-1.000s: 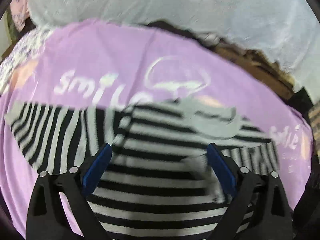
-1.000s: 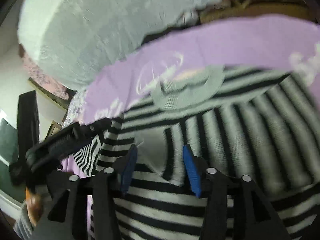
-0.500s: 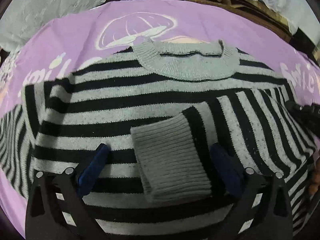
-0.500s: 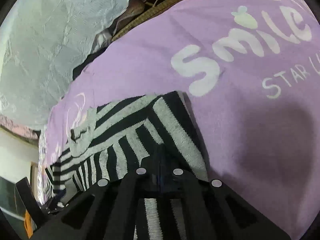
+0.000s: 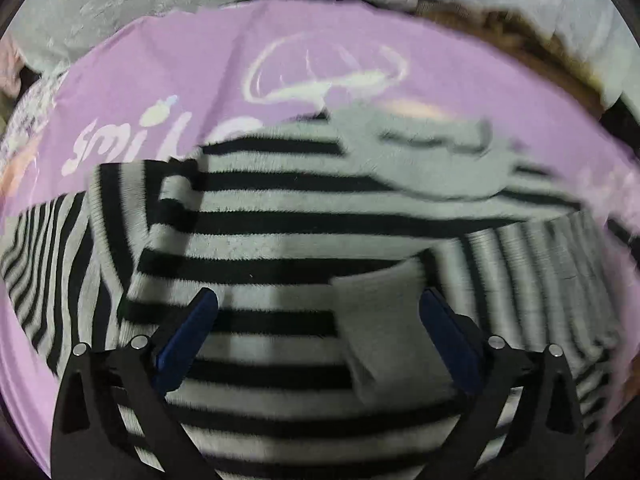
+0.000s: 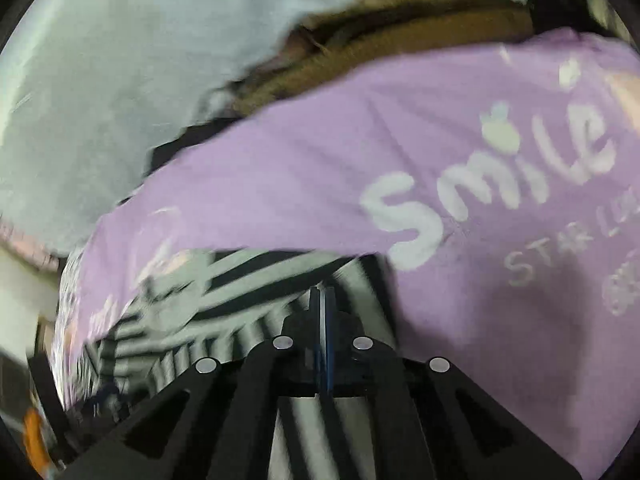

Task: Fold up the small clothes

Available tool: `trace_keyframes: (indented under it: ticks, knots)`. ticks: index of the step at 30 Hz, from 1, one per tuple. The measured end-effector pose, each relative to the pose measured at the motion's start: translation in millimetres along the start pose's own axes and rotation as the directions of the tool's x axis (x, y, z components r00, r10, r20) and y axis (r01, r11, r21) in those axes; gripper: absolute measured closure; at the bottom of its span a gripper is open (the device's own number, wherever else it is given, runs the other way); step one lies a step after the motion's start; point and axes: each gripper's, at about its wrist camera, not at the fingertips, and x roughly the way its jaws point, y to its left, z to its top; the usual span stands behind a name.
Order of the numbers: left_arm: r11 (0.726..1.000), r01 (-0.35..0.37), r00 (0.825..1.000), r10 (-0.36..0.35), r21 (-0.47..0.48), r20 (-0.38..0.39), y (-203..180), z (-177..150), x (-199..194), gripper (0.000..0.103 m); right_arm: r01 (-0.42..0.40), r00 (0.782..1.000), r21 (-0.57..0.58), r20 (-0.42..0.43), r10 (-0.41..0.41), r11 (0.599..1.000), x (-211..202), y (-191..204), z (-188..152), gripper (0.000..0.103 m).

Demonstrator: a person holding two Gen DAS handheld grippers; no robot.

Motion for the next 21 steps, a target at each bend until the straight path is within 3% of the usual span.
trace_keyframes:
  ticks: [2, 4, 5, 6, 8, 10, 13, 15, 16, 18, 21]
  knots:
    - [1.0, -0.001, 1.0, 0.001, 0.019, 0.027, -1, -10, -11, 0.005, 0.02, 1.0, -0.052, -0.01, -0.02, 0.998, -17, 2, -28, 0.099]
    - [0.996, -0.039, 0.999, 0.04, 0.077, -0.022, -4, -21, 3, 0.004, 0.052, 0.997, -0.042, -0.053, -0.054, 0.998, -14, -6, -53, 0.098]
    - [0.995, -0.046, 0.998, 0.049, 0.087, -0.039, -2, -29, 15, 0.004, 0.059, 0.992, -0.014, -0.11, -0.061, 0.998, -3, -16, -72, 0.103]
    - [0.997, -0.039, 0.999, 0.039, 0.071, -0.007, -1, -31, 13, 0.004, 0.042, 0.995, 0.0, -0.09, -0.042, 0.999, -2, -20, -81, 0.103]
    - [0.997, -0.044, 0.999, 0.046, 0.068, -0.025, -1, -29, 6, 0.005, 0.088, 0.993, -0.039, -0.073, -0.091, 0.995, -6, -9, -79, 0.103]
    - [0.999, -0.011, 1.0, 0.012, 0.047, -0.026, 5, -26, -11, 0.005, 0.055, 0.996, -0.057, -0.064, -0.059, 0.997, -15, 10, -68, 0.097]
    - [0.999, 0.038, 0.998, -0.037, -0.03, 0.05, 45, -29, -53, 0.005, -0.014, 0.999, -0.126, -0.054, 0.007, 0.992, -22, 49, -65, 0.092]
    - [0.993, 0.03, 0.997, -0.021, -0.114, 0.074, 86, -39, -71, 0.005, -0.054, 0.996, -0.174, -0.083, 0.04, 0.983, -17, 76, -71, 0.074]
    - [0.985, 0.027, 0.997, -0.014, -0.17, 0.077, 113, -43, -74, 0.004, -0.077, 0.993, -0.192, -0.102, 0.059, 0.978, -13, 90, -76, 0.071]
    - [0.942, 0.022, 0.998, -0.002, -0.336, 0.06, 177, -56, -74, 0.004, -0.116, 0.986, -0.221, -0.144, 0.085, 0.968, -3, 114, -87, 0.068]
    - [0.802, 0.025, 0.999, -0.007, -0.597, 0.031, 264, -78, -61, 0.005, -0.154, 0.975, -0.274, -0.199, 0.101, 0.949, 5, 145, -100, 0.063]
